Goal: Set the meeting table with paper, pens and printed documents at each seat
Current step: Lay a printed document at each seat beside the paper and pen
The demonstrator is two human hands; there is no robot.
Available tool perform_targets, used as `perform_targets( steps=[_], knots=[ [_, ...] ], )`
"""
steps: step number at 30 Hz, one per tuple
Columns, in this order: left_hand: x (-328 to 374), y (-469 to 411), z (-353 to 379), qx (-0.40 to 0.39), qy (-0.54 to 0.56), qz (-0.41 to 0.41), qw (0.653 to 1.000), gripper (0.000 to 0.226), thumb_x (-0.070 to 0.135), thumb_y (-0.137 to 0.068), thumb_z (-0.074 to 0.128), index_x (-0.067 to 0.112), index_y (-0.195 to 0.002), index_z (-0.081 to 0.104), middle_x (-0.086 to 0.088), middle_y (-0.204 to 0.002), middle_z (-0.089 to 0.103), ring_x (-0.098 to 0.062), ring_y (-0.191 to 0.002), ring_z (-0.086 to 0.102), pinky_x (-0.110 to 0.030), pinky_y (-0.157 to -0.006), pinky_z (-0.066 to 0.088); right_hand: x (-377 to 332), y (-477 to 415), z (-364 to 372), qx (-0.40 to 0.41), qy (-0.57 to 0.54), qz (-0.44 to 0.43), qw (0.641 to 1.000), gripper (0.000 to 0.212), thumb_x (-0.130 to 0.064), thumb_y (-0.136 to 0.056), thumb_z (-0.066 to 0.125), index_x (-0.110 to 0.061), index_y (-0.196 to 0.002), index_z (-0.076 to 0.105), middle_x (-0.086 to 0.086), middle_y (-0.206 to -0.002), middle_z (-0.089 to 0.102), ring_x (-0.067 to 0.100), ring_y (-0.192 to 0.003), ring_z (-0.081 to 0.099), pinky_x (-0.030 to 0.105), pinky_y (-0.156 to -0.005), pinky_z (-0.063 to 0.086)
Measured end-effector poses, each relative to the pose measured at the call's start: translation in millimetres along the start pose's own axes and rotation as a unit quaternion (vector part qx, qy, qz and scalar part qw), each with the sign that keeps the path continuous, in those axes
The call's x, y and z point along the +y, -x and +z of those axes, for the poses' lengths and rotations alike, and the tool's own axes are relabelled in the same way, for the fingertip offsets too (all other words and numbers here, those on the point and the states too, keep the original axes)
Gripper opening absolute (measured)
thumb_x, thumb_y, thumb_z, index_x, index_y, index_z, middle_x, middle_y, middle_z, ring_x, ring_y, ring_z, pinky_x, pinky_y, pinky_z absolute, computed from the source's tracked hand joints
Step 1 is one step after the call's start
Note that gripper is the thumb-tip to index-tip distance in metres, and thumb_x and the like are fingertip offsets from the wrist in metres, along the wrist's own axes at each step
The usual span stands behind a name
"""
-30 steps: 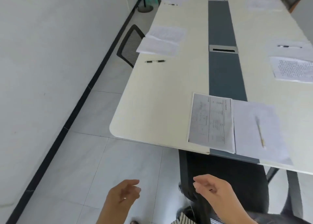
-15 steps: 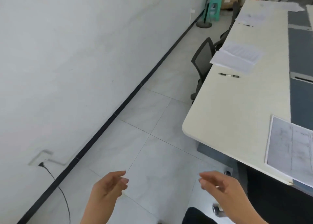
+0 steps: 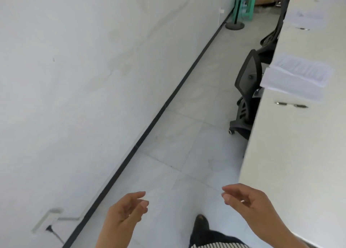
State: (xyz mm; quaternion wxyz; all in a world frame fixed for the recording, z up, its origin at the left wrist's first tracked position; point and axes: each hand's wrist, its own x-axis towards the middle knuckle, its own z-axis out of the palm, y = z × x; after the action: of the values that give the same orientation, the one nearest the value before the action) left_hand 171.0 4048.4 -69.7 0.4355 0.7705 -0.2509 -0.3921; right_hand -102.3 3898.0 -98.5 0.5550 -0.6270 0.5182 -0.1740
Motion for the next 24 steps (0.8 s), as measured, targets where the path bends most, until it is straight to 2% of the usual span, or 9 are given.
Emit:
perform_targets(
  steps=[3,7,11,14,18,21,24],
  knots=[
    [44,-59,-3,-0.015,-0.016,0.031,0.999,0.019,0.006,-0.087,0.064,0.019,-0.098,0.070,-0.005,-0.087,0.076,-0.021,-0.082,0.072,-0.035,-0.076,0.054,-38,-59,-4,0.002,0.003,-0.019,1.000,0.013,-0.021,-0.083,0.074,-0.032,-0.091,0.075,-0.011,-0.088,0.077,0.011,-0.086,0.071,0.029,-0.080,0.057],
    [78,-128,-3,-0.027,-0.005,0.031,0.999,0.019,0.004,-0.088,0.062,0.017,-0.099,0.070,-0.004,-0.086,0.077,-0.022,-0.081,0.072,-0.036,-0.074,0.055,-83,-128,-14,0.012,0.000,-0.042,0.999,0.015,-0.020,-0.085,0.073,-0.033,-0.093,0.074,-0.015,-0.089,0.076,0.002,-0.085,0.069,0.019,-0.076,0.055],
    [103,-211,1,-0.065,-0.015,0.021,0.998,0.018,0.001,-0.088,0.061,0.014,-0.098,0.070,-0.005,-0.084,0.077,-0.024,-0.081,0.073,-0.034,-0.071,0.055,-102,-193,-19,0.056,-0.017,-0.028,0.998,0.015,-0.019,-0.085,0.073,-0.032,-0.092,0.074,-0.014,-0.088,0.076,0.003,-0.082,0.069,0.011,-0.065,0.051],
    [130,-290,0,-0.089,-0.032,0.038,0.995,0.018,0.001,-0.088,0.062,0.014,-0.097,0.070,-0.007,-0.084,0.076,-0.024,-0.080,0.072,-0.031,-0.069,0.056,-110,-247,-15,0.103,-0.030,-0.007,0.994,0.016,-0.018,-0.085,0.072,-0.032,-0.092,0.073,-0.014,-0.089,0.076,0.003,-0.084,0.070,0.016,-0.072,0.053],
    [182,-399,-4,-0.123,-0.051,0.078,0.988,0.017,0.004,-0.088,0.063,0.016,-0.098,0.070,-0.009,-0.084,0.076,-0.029,-0.081,0.070,-0.038,-0.074,0.056,-137,-323,-10,0.160,-0.055,0.014,0.986,0.017,-0.017,-0.085,0.072,-0.032,-0.093,0.073,-0.015,-0.089,0.076,0.003,-0.084,0.070,0.021,-0.073,0.052],
    [235,-471,-1,-0.173,-0.068,0.099,0.978,0.016,0.005,-0.088,0.063,0.016,-0.098,0.070,-0.009,-0.085,0.076,-0.028,-0.081,0.071,-0.040,-0.077,0.055,-170,-367,-14,0.208,-0.087,0.018,0.974,0.018,-0.014,-0.084,0.073,-0.030,-0.093,0.074,-0.013,-0.089,0.077,0.003,-0.084,0.071,0.023,-0.076,0.053],
    [279,-535,22,-0.231,-0.103,0.115,0.961,0.017,0.006,-0.088,0.063,0.018,-0.098,0.070,-0.012,-0.086,0.075,-0.034,-0.083,0.068,-0.038,-0.076,0.054,-185,-401,-25,0.264,-0.111,0.044,0.957,0.019,-0.011,-0.083,0.073,-0.027,-0.093,0.074,-0.012,-0.088,0.077,0.004,-0.082,0.071,0.022,-0.074,0.053]
  ],
)
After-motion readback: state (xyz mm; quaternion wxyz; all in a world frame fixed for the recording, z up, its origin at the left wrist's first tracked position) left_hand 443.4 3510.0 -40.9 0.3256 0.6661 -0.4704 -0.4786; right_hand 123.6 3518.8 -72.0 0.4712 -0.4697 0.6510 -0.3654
